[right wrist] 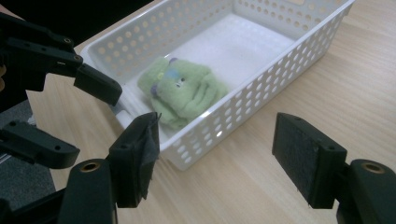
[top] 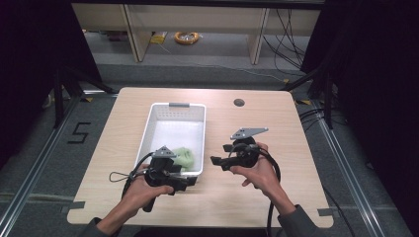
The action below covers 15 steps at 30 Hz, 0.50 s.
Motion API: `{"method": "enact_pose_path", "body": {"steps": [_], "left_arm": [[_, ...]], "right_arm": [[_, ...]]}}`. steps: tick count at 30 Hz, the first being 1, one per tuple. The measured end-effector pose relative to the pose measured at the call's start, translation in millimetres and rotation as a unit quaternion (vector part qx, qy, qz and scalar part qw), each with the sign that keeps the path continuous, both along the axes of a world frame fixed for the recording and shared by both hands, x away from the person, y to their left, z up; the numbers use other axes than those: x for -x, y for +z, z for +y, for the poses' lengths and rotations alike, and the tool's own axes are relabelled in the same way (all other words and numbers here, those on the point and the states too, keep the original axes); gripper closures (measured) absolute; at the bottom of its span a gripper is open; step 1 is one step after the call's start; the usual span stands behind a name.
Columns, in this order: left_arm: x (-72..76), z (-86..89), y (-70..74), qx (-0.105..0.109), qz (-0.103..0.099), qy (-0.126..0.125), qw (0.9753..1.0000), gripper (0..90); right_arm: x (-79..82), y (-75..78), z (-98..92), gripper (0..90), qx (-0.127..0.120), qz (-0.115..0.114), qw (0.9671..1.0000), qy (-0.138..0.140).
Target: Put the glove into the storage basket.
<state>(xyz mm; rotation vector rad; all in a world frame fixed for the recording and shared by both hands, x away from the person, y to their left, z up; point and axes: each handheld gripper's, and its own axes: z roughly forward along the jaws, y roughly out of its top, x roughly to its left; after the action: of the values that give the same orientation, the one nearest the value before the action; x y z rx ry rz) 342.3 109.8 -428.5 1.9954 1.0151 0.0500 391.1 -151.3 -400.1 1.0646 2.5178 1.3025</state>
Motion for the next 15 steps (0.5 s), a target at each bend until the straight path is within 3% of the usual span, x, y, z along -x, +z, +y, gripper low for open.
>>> {"method": "enact_pose_path", "body": {"steps": [5, 12, 13, 15], "left_arm": [[11.8, -8.4, -4.3, 0.001, -0.016, -0.009, 0.9998, 23.8], [20.5, -15.2, -11.4, 0.002, -0.024, -0.023, 0.9994, 23.8], [20.9, -15.8, -12.7, 0.000, -0.025, -0.024, 0.9994, 23.8], [22.2, -17.0, -14.8, 0.003, -0.024, -0.026, 0.9994, 23.8]], "right_arm": [[10.0, -4.1, -6.8, 32.4, -0.012, -0.005, 0.9999, 0.003], [21.8, -10.2, -13.2, 31.6, -0.016, -0.010, 0.9998, 0.007], [21.7, -12.0, -14.0, 31.6, -0.019, -0.024, 0.9995, 0.008], [25.5, -13.6, -15.7, 31.4, -0.023, -0.011, 0.9997, 0.004]]}}
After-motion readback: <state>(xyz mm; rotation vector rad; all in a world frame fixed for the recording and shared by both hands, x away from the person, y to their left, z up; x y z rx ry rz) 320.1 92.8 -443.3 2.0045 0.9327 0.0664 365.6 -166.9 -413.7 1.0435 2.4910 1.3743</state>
